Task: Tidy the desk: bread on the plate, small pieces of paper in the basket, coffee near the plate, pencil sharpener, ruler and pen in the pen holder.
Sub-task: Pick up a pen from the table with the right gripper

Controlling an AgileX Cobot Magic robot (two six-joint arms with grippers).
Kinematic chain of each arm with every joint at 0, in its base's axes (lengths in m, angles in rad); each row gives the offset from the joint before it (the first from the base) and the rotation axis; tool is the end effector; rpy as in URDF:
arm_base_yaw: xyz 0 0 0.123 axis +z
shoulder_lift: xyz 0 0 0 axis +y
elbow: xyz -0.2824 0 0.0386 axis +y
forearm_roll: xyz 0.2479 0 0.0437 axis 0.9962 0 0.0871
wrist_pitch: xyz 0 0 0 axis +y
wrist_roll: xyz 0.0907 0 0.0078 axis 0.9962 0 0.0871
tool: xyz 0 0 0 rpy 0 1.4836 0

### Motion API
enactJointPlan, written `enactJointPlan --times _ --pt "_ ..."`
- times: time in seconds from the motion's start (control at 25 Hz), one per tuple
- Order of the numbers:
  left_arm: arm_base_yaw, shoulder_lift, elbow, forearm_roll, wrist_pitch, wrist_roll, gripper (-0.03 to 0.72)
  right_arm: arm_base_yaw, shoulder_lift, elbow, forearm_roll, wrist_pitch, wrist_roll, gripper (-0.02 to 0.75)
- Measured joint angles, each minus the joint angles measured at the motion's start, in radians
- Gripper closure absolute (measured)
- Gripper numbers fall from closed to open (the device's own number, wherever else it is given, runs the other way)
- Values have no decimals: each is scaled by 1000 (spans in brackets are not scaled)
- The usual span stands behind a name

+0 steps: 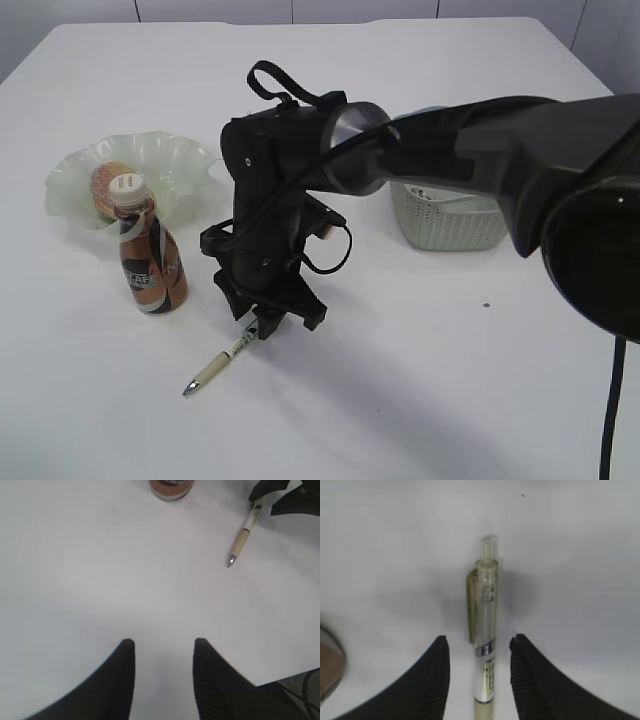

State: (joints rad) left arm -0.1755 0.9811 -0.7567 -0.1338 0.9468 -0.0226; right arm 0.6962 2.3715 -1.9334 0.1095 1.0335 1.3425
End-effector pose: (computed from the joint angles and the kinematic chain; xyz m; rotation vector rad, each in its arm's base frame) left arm 0.1647 -0.0392 0.2867 0.1351 2.6572 -0.2350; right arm 0.3701 0.3205 0.1373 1.0574 2.9259 0.3286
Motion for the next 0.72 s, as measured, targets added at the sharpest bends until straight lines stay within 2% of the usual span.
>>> enactJointPlan --times 0.72 --pt "0 0 0 0 0 0 398 0 27 0 -59 0 32 437"
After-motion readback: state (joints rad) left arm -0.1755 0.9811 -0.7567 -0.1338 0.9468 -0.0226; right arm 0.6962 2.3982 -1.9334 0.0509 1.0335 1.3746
